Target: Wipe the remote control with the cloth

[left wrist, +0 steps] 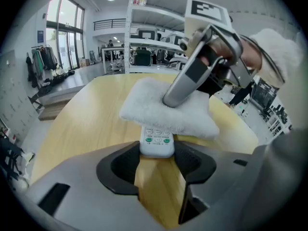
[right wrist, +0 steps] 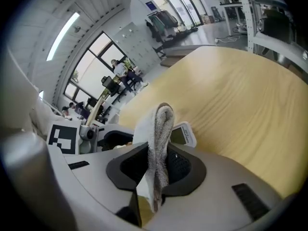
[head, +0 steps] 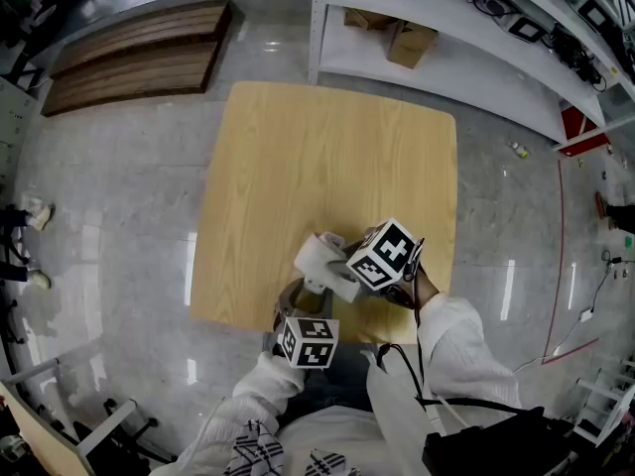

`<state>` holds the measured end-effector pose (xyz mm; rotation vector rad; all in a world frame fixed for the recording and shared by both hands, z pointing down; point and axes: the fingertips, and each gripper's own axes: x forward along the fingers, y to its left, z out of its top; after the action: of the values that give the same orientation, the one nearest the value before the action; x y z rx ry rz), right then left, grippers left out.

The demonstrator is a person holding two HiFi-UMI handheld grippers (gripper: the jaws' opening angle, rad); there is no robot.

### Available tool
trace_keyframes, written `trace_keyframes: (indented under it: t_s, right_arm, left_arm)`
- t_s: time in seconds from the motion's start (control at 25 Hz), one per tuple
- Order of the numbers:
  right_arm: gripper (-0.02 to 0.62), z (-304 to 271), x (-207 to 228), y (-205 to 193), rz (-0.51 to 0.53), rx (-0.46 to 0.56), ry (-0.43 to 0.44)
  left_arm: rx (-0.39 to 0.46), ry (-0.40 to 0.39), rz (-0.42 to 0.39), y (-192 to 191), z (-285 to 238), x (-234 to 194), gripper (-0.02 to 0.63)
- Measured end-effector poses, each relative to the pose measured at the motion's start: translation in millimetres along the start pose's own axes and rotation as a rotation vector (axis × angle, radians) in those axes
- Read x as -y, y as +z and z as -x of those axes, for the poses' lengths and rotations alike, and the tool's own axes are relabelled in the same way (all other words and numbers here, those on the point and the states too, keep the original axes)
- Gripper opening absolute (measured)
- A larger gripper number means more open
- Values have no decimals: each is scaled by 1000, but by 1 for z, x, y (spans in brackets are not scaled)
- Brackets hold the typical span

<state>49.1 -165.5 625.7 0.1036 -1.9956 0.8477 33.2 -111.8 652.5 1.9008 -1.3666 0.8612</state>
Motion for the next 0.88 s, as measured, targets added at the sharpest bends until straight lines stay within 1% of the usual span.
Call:
trace_keyframes:
  t_s: [0.24,0.4,0.6,0.76,0.88]
  right_arm:
    - [89,14,26,3,-89,67,-56]
    - [89,31,48,5,-147,127,-131]
    - [89,57,71,6,-224,232,-208]
    - [89,82,79,8,-243,290,-273]
    - [89,101,74,7,-283,362,-276]
  left_arm:
    - [-1,-4,2,1,-1,-1,224]
    - [3,-2,1,1,-2,0,224]
    - [6,-1,1,0,-3,0,224]
    - [6,0,1,-2,-3,-3,224]
    - [6,-1,3,-3,-3,-3,224]
